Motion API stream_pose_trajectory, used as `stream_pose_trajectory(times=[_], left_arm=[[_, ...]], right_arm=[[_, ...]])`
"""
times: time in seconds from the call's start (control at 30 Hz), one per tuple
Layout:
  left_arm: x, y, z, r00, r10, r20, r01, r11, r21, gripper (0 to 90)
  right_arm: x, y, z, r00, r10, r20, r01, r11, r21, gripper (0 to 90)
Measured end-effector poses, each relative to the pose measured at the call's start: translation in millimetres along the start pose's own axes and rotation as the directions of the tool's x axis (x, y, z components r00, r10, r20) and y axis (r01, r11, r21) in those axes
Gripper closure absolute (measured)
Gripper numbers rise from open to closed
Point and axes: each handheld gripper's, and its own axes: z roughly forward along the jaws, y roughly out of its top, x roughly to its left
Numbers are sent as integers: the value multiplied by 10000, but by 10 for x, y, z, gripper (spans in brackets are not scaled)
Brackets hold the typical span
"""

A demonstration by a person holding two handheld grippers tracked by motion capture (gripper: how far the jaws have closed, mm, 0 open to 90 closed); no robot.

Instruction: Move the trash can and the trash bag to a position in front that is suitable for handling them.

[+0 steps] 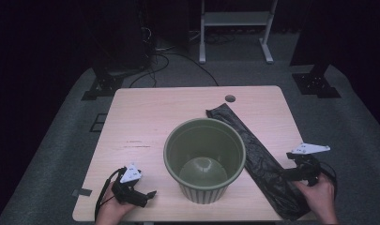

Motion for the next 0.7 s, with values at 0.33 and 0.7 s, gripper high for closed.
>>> stream_pose_trajectory(times=[0.33, 0.7], left_arm=[[-1, 0, 0, 10000, -8, -9, 8, 10000, -1, 0], [-1, 0, -1, 10000, -6, -10, 6, 10000, 3, 0]], right_arm=[[86, 195, 137, 9987, -108, -495, 96, 9997, -232, 97], [174, 397, 361, 9982, -343, -483, 347, 9994, 79, 96]])
